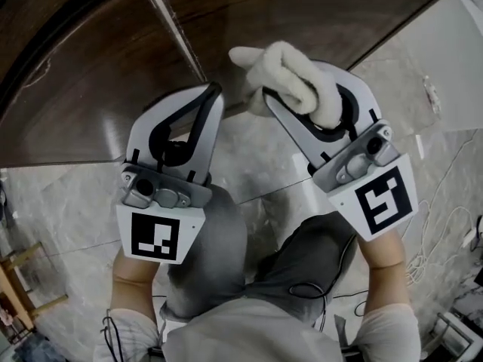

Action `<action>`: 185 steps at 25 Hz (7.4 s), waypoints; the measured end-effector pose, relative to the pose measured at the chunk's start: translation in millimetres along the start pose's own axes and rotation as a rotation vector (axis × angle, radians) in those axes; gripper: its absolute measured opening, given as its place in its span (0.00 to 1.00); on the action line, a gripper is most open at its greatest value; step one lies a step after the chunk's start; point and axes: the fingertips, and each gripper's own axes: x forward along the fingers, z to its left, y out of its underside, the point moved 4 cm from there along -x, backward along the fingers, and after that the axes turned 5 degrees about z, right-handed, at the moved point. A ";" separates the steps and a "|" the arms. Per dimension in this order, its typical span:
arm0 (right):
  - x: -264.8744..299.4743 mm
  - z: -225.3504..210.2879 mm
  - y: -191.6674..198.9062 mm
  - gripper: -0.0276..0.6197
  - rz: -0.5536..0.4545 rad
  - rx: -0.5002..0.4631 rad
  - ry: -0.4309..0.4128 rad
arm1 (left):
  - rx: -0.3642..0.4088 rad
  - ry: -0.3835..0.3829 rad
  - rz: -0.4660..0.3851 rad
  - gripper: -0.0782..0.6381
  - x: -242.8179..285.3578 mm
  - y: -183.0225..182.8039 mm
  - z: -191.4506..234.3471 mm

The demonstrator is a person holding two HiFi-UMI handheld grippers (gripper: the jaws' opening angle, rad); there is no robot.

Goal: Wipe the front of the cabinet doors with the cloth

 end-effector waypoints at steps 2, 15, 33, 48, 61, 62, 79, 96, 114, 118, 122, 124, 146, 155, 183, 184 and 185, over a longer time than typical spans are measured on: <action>4.1 -1.6 -9.0 0.26 0.006 -0.016 -0.011 | 0.000 -0.004 0.004 0.13 -0.9 -3.1 4.6; 40.0 -12.2 -52.6 0.26 -0.019 -0.072 -0.061 | -0.028 -0.064 -0.001 0.13 -6.8 -8.1 18.5; 30.5 -49.3 -36.1 0.26 0.025 -0.124 0.032 | -0.041 -0.054 -0.018 0.13 0.2 -9.6 5.5; -22.9 -111.7 -3.3 0.26 0.070 -0.139 0.122 | -0.023 -0.026 -0.009 0.13 27.4 -14.6 -33.9; -68.0 -170.1 19.4 0.26 0.125 -0.154 0.239 | -0.037 -0.002 -0.023 0.13 48.8 -14.3 -58.4; -71.7 -174.3 21.2 0.26 0.128 -0.152 0.250 | -0.036 -0.002 -0.019 0.13 49.1 -13.8 -59.7; -89.3 -183.2 36.8 0.26 0.115 -0.102 0.294 | -0.041 -0.010 0.000 0.13 47.5 -9.4 -70.0; -7.1 -42.5 12.2 0.26 0.006 -0.034 0.059 | -0.079 -0.077 -0.001 0.13 -9.7 13.7 -26.2; 54.4 -9.3 5.3 0.26 -0.027 -0.060 -0.045 | -0.052 -0.112 0.031 0.13 -37.2 26.4 -4.0; 46.3 -18.5 12.9 0.26 -0.008 -0.054 -0.019 | -0.053 -0.118 0.031 0.13 -39.7 27.0 -2.4; 45.7 -20.8 17.7 0.26 0.004 -0.058 0.008 | -0.058 -0.116 0.036 0.13 -49.9 34.3 -3.3; 45.4 -24.0 22.3 0.26 0.011 -0.056 0.021 | -0.057 -0.110 0.038 0.13 -51.5 39.4 -4.0; -26.4 -104.6 72.6 0.26 0.100 -0.038 0.207 | -0.070 -0.054 0.034 0.13 -10.7 37.8 -43.8; -58.9 -140.9 101.6 0.26 0.121 -0.005 0.294 | -0.066 -0.026 0.045 0.13 9.0 40.3 -65.8; -34.2 -62.1 74.0 0.26 0.088 -0.020 0.159 | -0.117 -0.069 0.040 0.13 -19.6 49.1 -44.2; -23.0 -46.5 69.1 0.26 0.075 -0.020 0.126 | -0.118 -0.076 0.042 0.13 -25.4 50.5 -38.9; -12.1 -31.9 66.8 0.26 0.069 -0.019 0.094 | -0.118 -0.083 0.044 0.13 -30.9 52.5 -33.4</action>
